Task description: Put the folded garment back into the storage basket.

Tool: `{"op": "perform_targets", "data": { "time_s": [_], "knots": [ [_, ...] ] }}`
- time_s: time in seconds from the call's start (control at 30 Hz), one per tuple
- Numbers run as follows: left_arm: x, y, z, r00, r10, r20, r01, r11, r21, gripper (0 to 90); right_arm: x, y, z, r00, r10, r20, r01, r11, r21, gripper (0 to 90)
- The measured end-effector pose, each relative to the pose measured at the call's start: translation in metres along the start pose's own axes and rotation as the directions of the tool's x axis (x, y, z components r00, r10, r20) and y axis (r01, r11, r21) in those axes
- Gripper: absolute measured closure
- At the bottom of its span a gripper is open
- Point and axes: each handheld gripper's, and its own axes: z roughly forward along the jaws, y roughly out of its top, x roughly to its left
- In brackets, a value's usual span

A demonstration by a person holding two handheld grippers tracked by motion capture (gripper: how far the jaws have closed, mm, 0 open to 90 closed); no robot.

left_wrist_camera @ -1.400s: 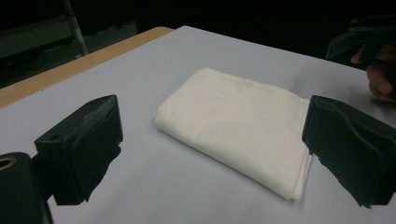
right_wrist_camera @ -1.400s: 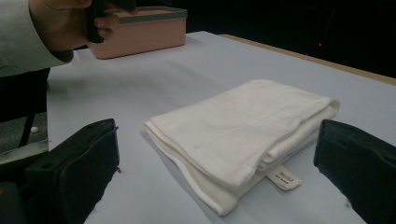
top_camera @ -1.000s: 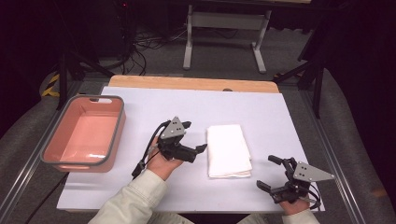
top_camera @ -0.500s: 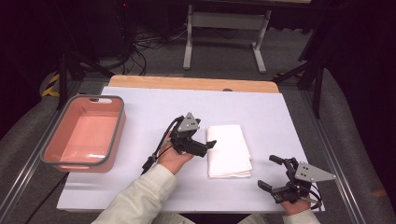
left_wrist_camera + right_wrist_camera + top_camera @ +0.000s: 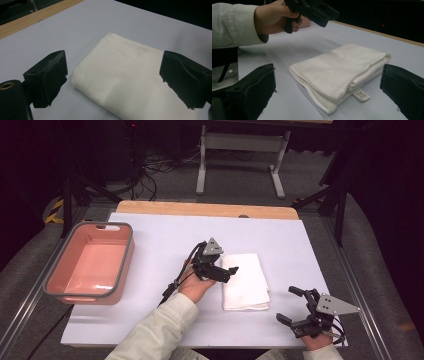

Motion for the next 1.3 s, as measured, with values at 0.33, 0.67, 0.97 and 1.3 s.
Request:
{"op": "perform_targets", "data": {
  "time_s": [0.33, 0.67, 0.97, 1.3],
  "knots": [
    [0.005, -0.002, 0.019, 0.9993, -0.037, -0.008, 0.037, 0.999, 0.024, 10.8, 0.0, 0.0, 0.0, 1.0, 0.003, -0.005, -0.003, 1.0, -0.003, 0.6],
    [0.017, -0.013, 0.037, 0.9943, -0.085, -0.064, 0.092, 0.9883, 0.122, 10.0, 0.0, 0.0, 0.0, 0.9999, 0.004, -0.01, -0.004, 1.0, -0.006, 0.5],
    [0.018, -0.014, 0.05, 0.9891, -0.119, -0.086, 0.132, 0.9771, 0.166, 10.3, -0.001, -0.001, 0.0, 0.9999, 0.007, -0.014, -0.007, 1.0, -0.006, 0.5],
    [0.013, -0.013, 0.064, 0.9875, -0.09, -0.13, 0.119, 0.9633, 0.241, 9.4, -0.001, -0.001, -0.001, 0.9998, 0.01, -0.019, -0.011, 1.0, -0.013, 0.3]
  ]
}}
